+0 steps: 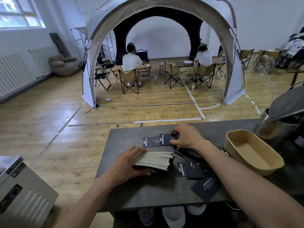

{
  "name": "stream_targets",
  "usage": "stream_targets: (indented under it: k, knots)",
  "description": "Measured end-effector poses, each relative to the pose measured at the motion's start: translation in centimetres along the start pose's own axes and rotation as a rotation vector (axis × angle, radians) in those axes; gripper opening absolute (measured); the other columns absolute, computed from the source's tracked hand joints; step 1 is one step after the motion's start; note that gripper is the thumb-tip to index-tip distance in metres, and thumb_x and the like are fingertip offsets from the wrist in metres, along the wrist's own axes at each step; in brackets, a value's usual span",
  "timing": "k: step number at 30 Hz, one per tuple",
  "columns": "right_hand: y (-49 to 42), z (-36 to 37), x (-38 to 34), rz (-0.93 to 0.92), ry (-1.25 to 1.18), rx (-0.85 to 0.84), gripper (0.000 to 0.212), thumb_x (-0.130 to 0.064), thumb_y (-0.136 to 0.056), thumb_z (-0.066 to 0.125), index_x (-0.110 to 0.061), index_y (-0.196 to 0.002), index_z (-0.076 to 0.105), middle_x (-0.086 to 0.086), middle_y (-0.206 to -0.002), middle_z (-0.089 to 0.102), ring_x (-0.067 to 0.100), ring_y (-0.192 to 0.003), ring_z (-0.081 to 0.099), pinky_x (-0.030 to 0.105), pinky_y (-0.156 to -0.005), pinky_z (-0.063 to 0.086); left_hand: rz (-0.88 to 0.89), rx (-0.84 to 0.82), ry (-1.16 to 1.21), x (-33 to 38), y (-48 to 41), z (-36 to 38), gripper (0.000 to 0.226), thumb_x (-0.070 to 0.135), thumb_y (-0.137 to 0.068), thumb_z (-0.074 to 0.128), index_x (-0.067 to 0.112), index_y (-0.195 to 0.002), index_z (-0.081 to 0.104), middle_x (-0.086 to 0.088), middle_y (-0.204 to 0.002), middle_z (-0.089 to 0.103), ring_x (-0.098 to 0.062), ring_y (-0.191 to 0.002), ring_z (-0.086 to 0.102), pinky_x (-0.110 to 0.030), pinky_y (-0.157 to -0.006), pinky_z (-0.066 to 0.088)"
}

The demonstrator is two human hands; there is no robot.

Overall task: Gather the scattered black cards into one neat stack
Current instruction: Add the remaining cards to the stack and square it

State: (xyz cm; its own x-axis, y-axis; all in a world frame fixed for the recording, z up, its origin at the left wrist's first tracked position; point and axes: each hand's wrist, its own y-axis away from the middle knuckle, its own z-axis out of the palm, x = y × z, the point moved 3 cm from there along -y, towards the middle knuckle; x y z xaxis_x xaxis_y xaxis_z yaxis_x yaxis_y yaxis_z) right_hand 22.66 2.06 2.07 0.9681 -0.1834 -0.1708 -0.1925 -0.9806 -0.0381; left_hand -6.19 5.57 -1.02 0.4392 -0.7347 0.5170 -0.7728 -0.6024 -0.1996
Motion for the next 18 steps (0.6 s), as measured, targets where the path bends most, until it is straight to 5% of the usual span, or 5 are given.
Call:
stream_targets:
  k: [4, 7, 10, 15, 18]
  knots:
    - [-0.4, 0.1, 0.6, -0.013, -0.290, -0.043, 0.037, -0.035, -0.085, 0.080, -0.021, -0.119, 0.073, -0.001, -0.117, 0.070, 0.017, -0.112, 0.064, 0.036, -0.101, 0.051, 0.002, 0.009, -0.005, -0.3, 0.0, 0.3, 0.077, 0.074, -0.066, 0.082, 0.041, -0.130, 0.056, 0.023, -0.122, 0.049, 0.000, -0.112, 0.055, -0.022, -0.097, 0.046]
    - [-0.7, -1.2, 0.7, 0.020, -0.717, 0.156, 0.018, -0.007, -0.089, 0.074, -0.016, -0.105, 0.077, -0.002, -0.102, 0.075, 0.014, -0.097, 0.069, 0.035, -0.098, 0.054, 0.019, 0.016, -0.031, -0.4, 0.1, 0.4, 0.079, 0.074, -0.066, 0.082, 0.043, -0.133, 0.053, 0.021, -0.133, 0.042, -0.003, -0.119, 0.053, -0.031, -0.105, 0.050]
    - [-0.5, -2.7, 0.1, 0.057, -0.936, 0.298, 0.015, -0.008, -0.093, 0.069, -0.017, -0.103, 0.076, -0.001, -0.098, 0.075, 0.007, -0.085, 0.067, 0.025, -0.084, 0.052, 0.041, 0.049, -0.048, -0.2, 0.3, 0.2, 0.081, 0.077, -0.064, 0.081, 0.053, -0.132, 0.045, 0.017, -0.156, 0.026, -0.011, -0.139, 0.044, -0.044, -0.109, 0.050]
    - [1.9, 0.2, -3.6, 0.101, -0.692, -0.252, 0.015, -0.025, -0.087, 0.079, -0.018, -0.100, 0.081, -0.003, -0.096, 0.079, 0.010, -0.089, 0.072, 0.024, -0.087, 0.054, 0.103, 0.148, -0.029, 0.2, 0.6, 0.0, 0.109, 0.065, -0.064, 0.090, 0.044, -0.150, 0.027, 0.013, -0.172, 0.004, -0.009, -0.149, 0.031, -0.036, -0.107, 0.046]
    - [3.0, 1.0, -6.0, -0.023, -0.541, -0.323, 0.017, -0.036, -0.087, 0.078, -0.022, -0.097, 0.082, -0.009, -0.091, 0.079, 0.008, -0.089, 0.072, 0.026, -0.085, 0.055, 0.104, 0.095, 0.003, 0.2, 0.6, 0.1, 0.107, 0.062, -0.070, 0.087, 0.050, -0.155, 0.024, 0.019, -0.160, 0.036, -0.003, -0.141, 0.043, -0.032, -0.112, 0.046]
